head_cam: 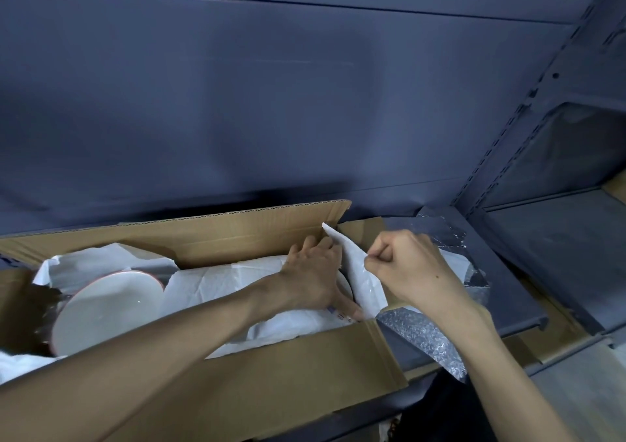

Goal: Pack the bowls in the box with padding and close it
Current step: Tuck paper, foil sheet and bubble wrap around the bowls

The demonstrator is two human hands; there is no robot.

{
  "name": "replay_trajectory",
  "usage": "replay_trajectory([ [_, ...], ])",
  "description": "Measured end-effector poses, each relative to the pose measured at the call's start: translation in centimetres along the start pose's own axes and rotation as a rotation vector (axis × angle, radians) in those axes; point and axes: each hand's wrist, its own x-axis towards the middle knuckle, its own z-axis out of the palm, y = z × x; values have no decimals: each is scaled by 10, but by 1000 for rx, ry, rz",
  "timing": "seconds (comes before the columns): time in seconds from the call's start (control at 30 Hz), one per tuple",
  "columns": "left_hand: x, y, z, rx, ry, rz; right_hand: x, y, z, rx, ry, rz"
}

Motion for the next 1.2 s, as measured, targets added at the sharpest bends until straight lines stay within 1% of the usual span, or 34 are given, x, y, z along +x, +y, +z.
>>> replay_trajectory([
  [0.13, -1, -3, 0, -35, -24, -9, 1, 1, -1, 24, -12, -1],
  [0.23, -2, -5, -5, -90, 31, -14, 0, 4, -3, 31, -14, 1],
  [0.33, -1, -6, -8, -55, 57, 20, 0, 5, -3, 31, -23, -3],
  [0.47, 2, -4, -3, 23, 49, 40, -1, 5, 1, 57, -36, -8],
  [0.6, 5, -6, 0, 43, 40, 47, -3, 7, 4, 105, -56, -48],
  [0.67, 6, -7, 2, 42, 28, 38, -4, 10, 3, 151, -32, -50],
  [0.73, 6, -8, 3, 37, 24, 28, -2, 18, -2, 195, 40, -33],
  [0.83, 4, -8, -3, 24, 58, 27, 3, 46, -16, 225, 198, 35],
  [0.9, 3, -9, -15, -30, 44, -16, 7, 72, -24, 144, 257, 112],
  [0.93, 3, -10, -22, -67, 21, -53, 9, 86, -26, 89, 250, 167],
  [1.0, 0, -11, -37, -114, 5, -98, 13, 111, -23, 6, 182, 292],
  [1.1, -11, -1, -52, -119, 18, -53, 15, 138, -7, -23, 32, 457],
  [1.2, -27, 14, -63, -150, 26, 1, 11, 151, 11, -65, -38, 515],
])
